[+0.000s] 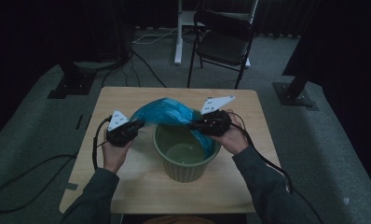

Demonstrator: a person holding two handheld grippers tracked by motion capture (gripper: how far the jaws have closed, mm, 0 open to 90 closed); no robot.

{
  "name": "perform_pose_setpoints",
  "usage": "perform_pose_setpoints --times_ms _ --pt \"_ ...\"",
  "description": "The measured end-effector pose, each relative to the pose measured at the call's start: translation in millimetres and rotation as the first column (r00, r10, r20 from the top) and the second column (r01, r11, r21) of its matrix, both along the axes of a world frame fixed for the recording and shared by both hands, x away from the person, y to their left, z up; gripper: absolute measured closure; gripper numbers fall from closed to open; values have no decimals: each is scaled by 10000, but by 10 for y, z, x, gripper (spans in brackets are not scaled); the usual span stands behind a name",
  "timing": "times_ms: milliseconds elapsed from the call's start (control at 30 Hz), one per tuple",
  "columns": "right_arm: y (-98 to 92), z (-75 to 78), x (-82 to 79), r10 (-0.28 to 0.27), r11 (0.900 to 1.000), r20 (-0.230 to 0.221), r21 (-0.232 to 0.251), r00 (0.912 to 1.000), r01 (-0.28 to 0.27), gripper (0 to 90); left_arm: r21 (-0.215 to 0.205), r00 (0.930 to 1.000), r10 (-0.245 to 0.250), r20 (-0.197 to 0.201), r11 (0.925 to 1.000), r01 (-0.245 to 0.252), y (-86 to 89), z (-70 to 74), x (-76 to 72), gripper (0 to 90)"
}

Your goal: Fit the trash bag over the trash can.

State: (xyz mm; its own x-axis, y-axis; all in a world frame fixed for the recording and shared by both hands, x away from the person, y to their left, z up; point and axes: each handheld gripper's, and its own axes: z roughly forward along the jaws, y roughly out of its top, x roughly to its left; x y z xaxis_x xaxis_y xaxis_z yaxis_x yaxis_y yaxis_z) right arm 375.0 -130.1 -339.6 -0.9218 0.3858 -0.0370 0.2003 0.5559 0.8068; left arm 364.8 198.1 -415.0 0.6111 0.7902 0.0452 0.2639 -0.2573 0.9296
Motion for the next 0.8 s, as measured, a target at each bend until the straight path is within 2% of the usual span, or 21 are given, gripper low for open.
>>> perform_pose_setpoints --times_ms 33,100,133,300,367,567,700,800 --pt "-17 -18 -8 170 9998 -168 -50 9997 -171 759 83 9999 -60 89 9999 60 -14 21 -12 855" --pt "-39 -28 -27 223 9997 -116 -68 9997 -224 688 319 9995 -140 270 9994 131 -40 56 -34 854" --pt "-39 -28 -27 223 9997 -116 -68 9997 -224 688 319 9995 -140 270 9994 131 -40 56 -34 854" --pt "-101 86 -38 403 9989 -46 261 9992 -402 563 541 9986 -218 492 9984 192 -91 102 -55 854" --pt "-123 140 -47 331 9990 120 287 9994 -334 533 587 9983 -176 558 9982 143 -88 106 -54 854" --pt "-170 218 -31 20 9988 342 498 9994 -37 523 591 9975 -256 664 9980 217 -100 122 -73 851" --pt "-62 240 50 -214 9988 339 437 9992 199 603 644 9956 -419 833 9973 366 -145 154 -101 851" --pt "18 244 96 -238 9991 354 372 9991 225 617 630 9944 -597 877 9965 542 -167 182 -120 854"
